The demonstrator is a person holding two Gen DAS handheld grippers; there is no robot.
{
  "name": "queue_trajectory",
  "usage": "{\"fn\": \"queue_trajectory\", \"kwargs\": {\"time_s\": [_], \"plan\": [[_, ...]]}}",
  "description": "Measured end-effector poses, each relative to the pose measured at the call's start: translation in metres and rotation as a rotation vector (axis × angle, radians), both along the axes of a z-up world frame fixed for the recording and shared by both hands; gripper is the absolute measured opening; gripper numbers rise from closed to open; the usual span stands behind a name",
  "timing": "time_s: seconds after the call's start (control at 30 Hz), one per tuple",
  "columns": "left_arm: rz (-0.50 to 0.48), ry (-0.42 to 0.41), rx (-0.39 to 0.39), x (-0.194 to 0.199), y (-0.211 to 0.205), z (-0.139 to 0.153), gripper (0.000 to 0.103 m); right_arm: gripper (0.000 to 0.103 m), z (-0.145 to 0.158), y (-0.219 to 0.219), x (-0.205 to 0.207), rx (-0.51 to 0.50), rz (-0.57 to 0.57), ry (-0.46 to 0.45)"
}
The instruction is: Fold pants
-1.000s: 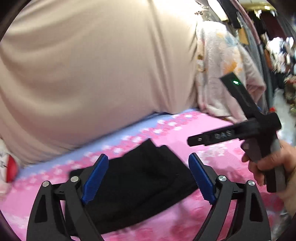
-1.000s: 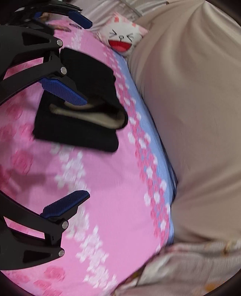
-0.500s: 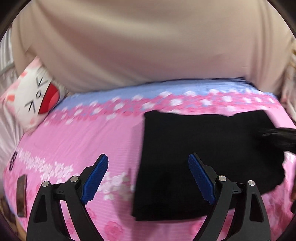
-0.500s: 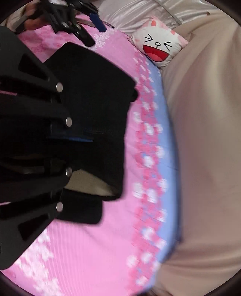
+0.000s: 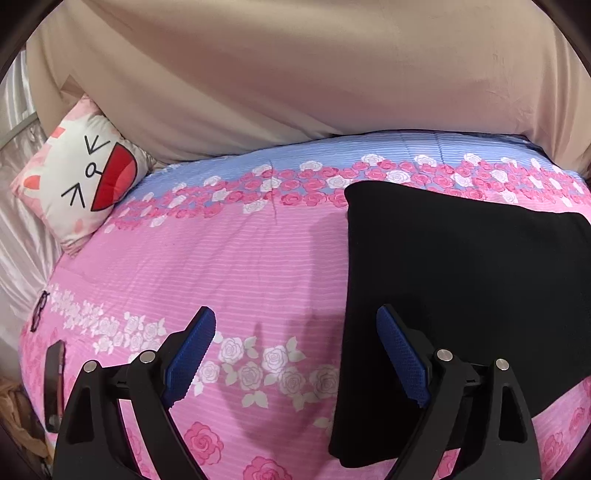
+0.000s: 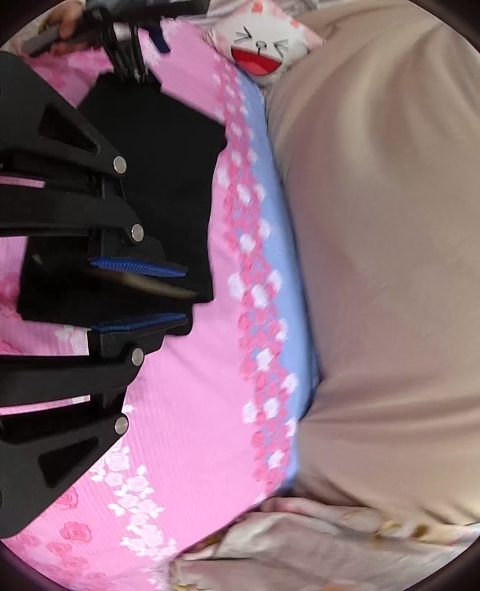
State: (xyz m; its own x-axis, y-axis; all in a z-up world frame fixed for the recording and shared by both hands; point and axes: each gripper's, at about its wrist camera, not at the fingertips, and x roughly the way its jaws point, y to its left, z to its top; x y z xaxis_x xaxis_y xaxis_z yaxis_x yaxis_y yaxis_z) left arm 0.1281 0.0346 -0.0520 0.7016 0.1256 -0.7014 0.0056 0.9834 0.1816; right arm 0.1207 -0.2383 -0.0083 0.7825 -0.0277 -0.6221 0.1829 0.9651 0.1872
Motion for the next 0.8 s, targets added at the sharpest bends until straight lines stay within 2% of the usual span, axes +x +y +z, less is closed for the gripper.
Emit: {"fn": "queue_trajectory", "kwargs": {"time_s": [0.1,0.2,0.27,0.33,0.37,0.43,0.47,0.53,0.63,0.7,0.8], "plan": [[0.006,-0.004,0.008,-0.001,-0.002,0.001,0.087,0.021,0.004,0.025,0.005,0.001,0.096,0.001],[0.003,-0.006,0.013,-0.003,-0.005,0.004,0.087,0.021,-0.016,0.054,0.028,-0.018,0.173,0.048],[-0.002,-0.008,0.011,-0.005,-0.005,0.006,0.087,0.018,-0.038,0.059,0.041,-0.049,0.165,0.108],[-0.005,-0.01,0.006,-0.007,-0.004,0.009,0.087,0.018,-0.063,0.049,0.049,-0.096,0.097,0.179],[-0.006,-0.013,0.005,-0.008,-0.004,0.01,0.087,0.018,-0.067,0.041,0.047,-0.057,0.083,0.171],[-0.006,-0.018,0.006,-0.01,-0.004,0.011,0.087,0.018,-0.06,0.029,0.04,0.015,0.045,0.154],[-0.007,-0.019,0.004,-0.01,-0.004,0.012,0.087,0.021,-0.052,0.032,0.035,-0.001,0.044,0.137],[-0.006,-0.018,-0.002,-0.009,-0.006,0.013,0.087,0.02,-0.04,0.043,0.028,-0.053,0.064,0.109],[-0.011,-0.02,-0.008,-0.011,-0.01,0.015,0.087,0.019,-0.062,0.035,0.035,-0.098,0.029,0.187],[-0.02,-0.028,-0.003,-0.016,-0.01,0.018,0.087,0.02,-0.057,0.019,0.023,-0.01,0.012,0.158],[-0.017,-0.037,-0.006,-0.022,-0.005,0.024,0.087,0.024,-0.032,0.006,-0.001,0.005,-0.025,0.093]]}}
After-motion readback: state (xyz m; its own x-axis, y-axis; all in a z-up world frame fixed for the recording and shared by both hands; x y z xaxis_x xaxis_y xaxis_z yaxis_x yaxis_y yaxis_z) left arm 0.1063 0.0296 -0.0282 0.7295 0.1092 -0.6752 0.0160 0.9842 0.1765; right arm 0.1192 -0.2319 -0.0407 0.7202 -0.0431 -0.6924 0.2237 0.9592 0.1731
